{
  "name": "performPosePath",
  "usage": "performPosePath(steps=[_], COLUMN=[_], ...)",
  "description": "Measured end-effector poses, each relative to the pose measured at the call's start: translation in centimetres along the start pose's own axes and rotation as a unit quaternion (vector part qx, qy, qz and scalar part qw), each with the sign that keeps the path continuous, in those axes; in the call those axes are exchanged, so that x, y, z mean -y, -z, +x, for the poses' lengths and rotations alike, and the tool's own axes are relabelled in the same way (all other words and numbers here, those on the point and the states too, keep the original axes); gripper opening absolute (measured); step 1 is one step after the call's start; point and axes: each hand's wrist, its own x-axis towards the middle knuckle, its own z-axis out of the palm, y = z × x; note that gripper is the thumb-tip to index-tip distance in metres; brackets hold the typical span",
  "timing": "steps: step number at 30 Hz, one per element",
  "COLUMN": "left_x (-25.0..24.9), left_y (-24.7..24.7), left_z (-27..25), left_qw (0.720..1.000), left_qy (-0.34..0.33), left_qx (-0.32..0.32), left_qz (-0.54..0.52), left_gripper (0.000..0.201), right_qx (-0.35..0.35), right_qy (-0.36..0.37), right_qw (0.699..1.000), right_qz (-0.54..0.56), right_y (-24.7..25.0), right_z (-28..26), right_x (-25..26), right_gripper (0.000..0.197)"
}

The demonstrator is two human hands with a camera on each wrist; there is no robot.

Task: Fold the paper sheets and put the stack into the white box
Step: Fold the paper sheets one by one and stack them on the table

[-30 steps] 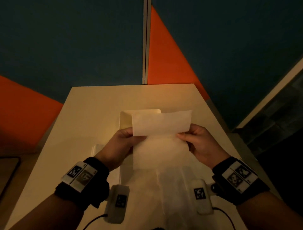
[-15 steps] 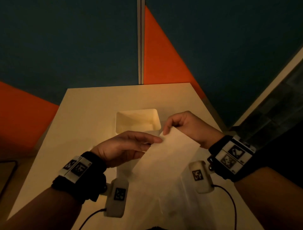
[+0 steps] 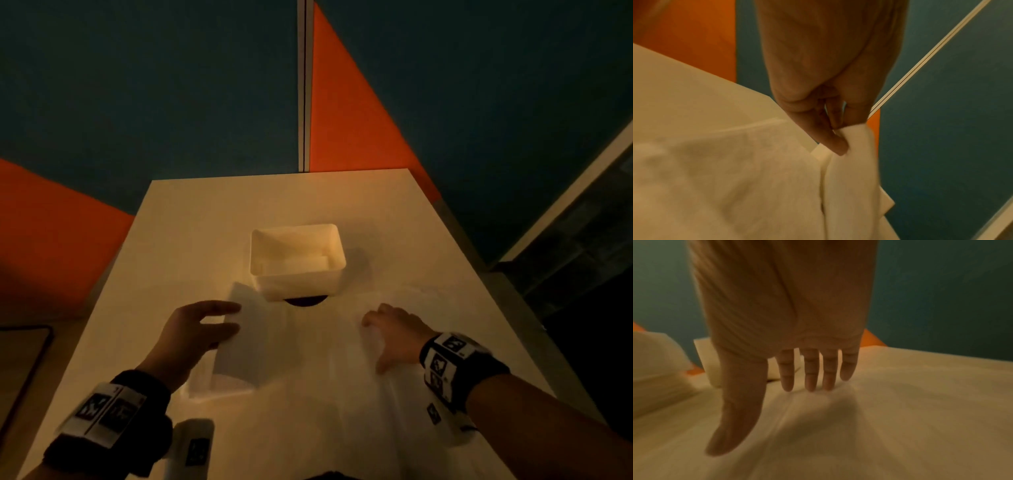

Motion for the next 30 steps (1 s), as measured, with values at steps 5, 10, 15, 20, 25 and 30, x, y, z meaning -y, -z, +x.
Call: performPosePath(steps=[5, 10, 15, 20, 25, 30], left_x=[2.6, 3.9, 4.8, 5.3, 5.4, 4.2], left_y=[1.4, 2.1, 2.9, 3.1, 3.1, 1.7], left_z=[0.3, 0.7, 1.0, 1.2, 1.2, 1.0], left_qw=[0.962, 0.944, 0.948, 0.943, 0.911, 0.867], left_qy=[-0.022, -0.023, -0.029, -0.033, -0.065, -0.133], left_qx=[-0.086, -0.092, -0.09, -0.093, -0.1, -0.134], left_qz=[0.257, 0.315, 0.305, 0.318, 0.394, 0.461], left_gripper=[0.026, 0.032, 0.031, 0.031, 0.034, 0.046], right_qx=[-0.018, 0.0, 0.023, 0.032, 0.034, -0.005], right_qy=[0.007, 0.006, 0.007, 0.003, 0.008, 0.044], right_qw=[0.997, 0.996, 0.996, 0.996, 0.999, 0.974], right_qz=[-0.075, -0.087, -0.083, -0.079, 0.027, 0.223], right_y=[-1.1, -0.9, -0.9, -0.8, -0.2, 2.6], right_z=[0.3, 0.6, 0.6, 0.3, -0.6, -1.8], right_x=[-0.1, 0.2, 0.6, 0.7, 0.5, 0.3], right_gripper=[0.078, 0.062, 0.054, 0.059, 0.035, 0.014])
